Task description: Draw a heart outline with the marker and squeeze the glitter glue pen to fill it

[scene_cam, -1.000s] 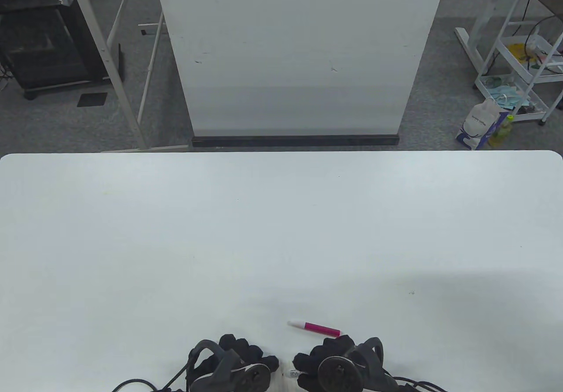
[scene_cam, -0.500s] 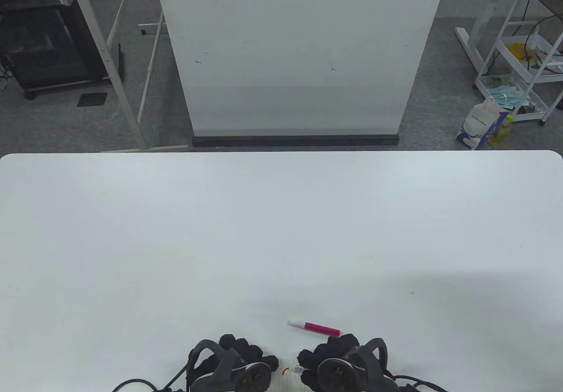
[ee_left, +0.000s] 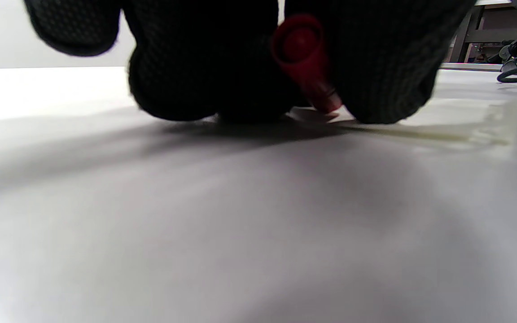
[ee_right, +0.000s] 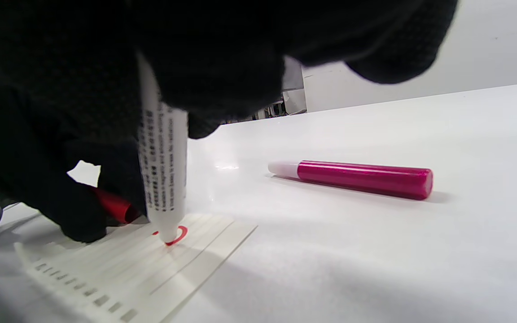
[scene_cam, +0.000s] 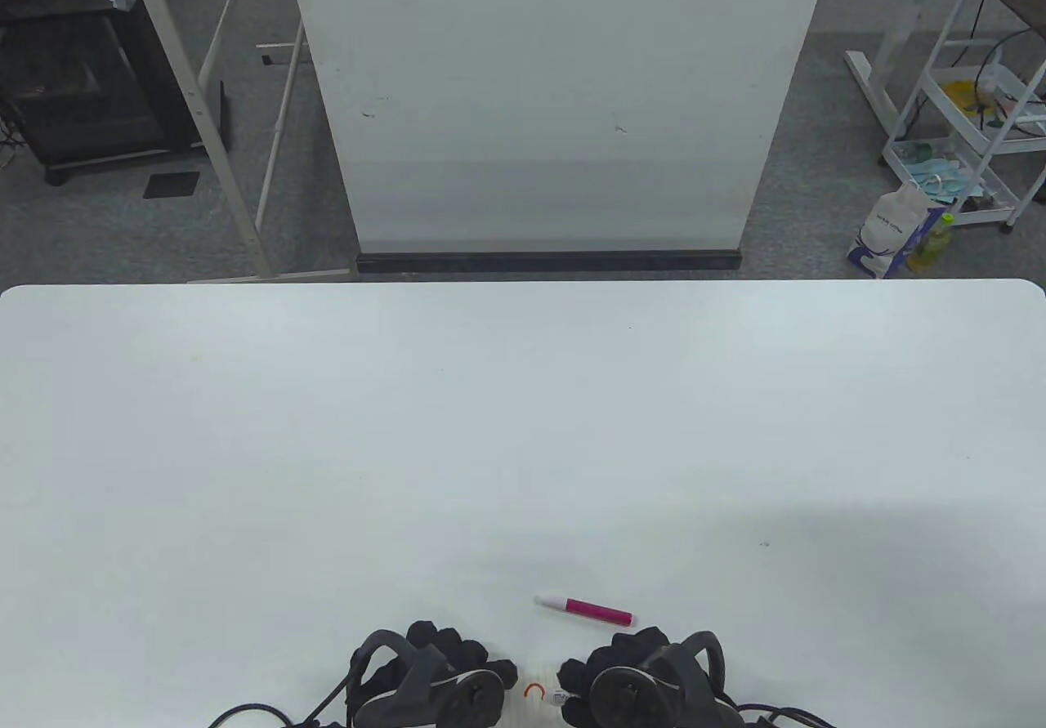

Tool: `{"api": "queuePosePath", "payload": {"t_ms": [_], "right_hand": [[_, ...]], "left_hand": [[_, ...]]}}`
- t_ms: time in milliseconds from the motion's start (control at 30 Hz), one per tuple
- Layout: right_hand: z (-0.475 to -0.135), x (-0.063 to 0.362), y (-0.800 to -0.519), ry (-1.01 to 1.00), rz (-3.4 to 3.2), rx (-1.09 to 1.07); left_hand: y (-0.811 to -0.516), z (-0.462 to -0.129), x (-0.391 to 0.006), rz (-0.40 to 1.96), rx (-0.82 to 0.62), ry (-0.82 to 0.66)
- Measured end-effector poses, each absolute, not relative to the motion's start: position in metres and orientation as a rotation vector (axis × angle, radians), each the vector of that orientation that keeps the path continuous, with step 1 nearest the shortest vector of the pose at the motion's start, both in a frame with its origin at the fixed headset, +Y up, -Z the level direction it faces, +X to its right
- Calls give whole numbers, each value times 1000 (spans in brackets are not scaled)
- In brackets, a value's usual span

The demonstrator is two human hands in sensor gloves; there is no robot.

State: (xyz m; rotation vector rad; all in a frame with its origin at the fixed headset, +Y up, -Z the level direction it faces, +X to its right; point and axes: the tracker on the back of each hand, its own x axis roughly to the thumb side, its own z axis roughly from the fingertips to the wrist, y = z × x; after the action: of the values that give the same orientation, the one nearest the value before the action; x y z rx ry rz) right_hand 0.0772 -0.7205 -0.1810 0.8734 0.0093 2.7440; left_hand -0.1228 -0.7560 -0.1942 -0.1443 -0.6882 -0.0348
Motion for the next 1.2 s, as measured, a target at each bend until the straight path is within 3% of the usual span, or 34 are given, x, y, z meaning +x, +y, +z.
{"api": "queuePosePath", "payload": {"t_ms": [1200], "right_hand": [[-173,68,-725,46,2674,997]], "left_hand": [[-755,-196,-124,-40,-157,-679]]}}
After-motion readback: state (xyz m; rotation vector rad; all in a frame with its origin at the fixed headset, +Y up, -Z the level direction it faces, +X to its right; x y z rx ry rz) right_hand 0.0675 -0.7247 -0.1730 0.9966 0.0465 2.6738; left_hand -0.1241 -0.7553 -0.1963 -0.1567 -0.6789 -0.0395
